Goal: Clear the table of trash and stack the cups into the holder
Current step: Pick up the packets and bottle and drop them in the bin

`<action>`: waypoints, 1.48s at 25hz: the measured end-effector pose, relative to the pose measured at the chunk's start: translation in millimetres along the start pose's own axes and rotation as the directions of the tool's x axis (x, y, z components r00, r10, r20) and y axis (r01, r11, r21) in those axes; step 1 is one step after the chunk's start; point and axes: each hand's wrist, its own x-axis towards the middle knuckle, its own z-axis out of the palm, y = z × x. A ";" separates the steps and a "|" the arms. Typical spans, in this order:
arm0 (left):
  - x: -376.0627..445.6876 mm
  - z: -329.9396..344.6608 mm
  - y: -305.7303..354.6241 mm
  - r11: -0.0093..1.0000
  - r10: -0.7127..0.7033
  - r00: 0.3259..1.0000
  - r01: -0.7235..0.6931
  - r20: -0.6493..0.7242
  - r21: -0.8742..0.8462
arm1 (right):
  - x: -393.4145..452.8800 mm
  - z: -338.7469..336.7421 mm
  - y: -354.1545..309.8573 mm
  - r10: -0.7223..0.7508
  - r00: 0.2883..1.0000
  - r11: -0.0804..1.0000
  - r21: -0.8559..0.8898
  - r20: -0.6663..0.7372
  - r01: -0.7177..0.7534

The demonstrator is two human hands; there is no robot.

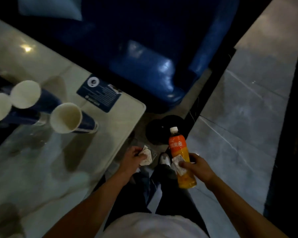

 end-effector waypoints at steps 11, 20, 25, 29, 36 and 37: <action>142.0 105.0 -36.9 0.924 -0.137 0.984 0.085 0.116 0.373 | 119.7 -19.4 80.5 0.269 0.961 0.926 0.292 -0.070 -0.238; 267.9 151.2 -98.6 0.894 -0.167 0.986 0.142 0.023 0.425 | 266.8 -13.2 129.6 0.345 0.936 0.921 0.219 -0.069 -0.323; 333.1 170.7 -120.7 0.888 -0.096 0.995 0.088 -0.003 0.452 | 328.8 -2.9 139.6 0.325 0.937 0.946 0.064 -0.126 -0.319; 377.8 187.4 -136.7 0.857 -0.047 0.998 0.059 -0.036 0.512 | 370.3 12.1 137.8 0.262 0.949 0.944 -0.157 -0.176 -0.290; 415.6 198.6 -141.9 0.733 0.077 0.996 -0.031 -0.038 0.679 | 423.8 27.2 133.4 0.285 0.913 0.906 -0.230 -0.292 -0.356; 417.5 199.5 -141.9 0.728 0.077 0.996 -0.029 -0.039 0.685 | 428.4 28.3 134.5 0.296 0.910 0.902 -0.228 -0.292 -0.366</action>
